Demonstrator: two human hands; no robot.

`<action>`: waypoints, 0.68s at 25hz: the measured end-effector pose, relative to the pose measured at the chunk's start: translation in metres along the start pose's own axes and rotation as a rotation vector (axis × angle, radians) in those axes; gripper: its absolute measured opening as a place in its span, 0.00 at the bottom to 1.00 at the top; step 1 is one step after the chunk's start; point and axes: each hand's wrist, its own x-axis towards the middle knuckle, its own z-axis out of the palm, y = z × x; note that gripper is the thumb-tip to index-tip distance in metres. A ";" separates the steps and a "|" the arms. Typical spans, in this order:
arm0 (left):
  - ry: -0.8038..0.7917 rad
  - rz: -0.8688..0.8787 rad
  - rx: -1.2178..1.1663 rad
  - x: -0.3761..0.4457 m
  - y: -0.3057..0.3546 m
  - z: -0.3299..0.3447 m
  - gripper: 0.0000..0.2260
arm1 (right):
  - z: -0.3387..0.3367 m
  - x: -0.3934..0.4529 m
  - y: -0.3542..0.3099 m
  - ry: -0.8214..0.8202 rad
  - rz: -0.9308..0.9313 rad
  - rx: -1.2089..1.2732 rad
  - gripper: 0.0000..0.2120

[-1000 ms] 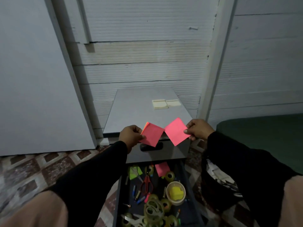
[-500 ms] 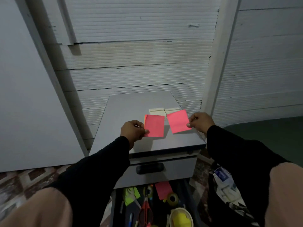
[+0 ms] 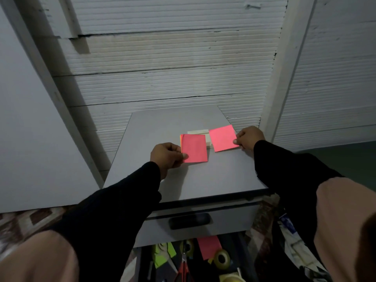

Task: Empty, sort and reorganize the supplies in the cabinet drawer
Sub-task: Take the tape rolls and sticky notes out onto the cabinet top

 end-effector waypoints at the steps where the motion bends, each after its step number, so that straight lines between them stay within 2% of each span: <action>1: -0.001 -0.003 -0.001 0.002 -0.001 0.001 0.10 | 0.001 0.001 0.001 0.003 -0.010 -0.041 0.02; 3: 0.004 -0.006 0.001 0.007 -0.001 0.003 0.10 | 0.002 -0.001 0.002 0.072 -0.010 -0.097 0.15; 5: 0.016 -0.008 0.005 0.013 0.001 0.006 0.10 | 0.004 -0.005 0.005 0.155 -0.020 -0.029 0.19; 10: 0.052 -0.047 -0.010 0.032 0.012 0.019 0.12 | 0.000 -0.012 0.016 0.218 -0.046 0.118 0.17; 17: 0.114 -0.144 0.071 0.047 0.020 0.028 0.14 | -0.015 -0.018 0.027 0.151 -0.060 0.156 0.17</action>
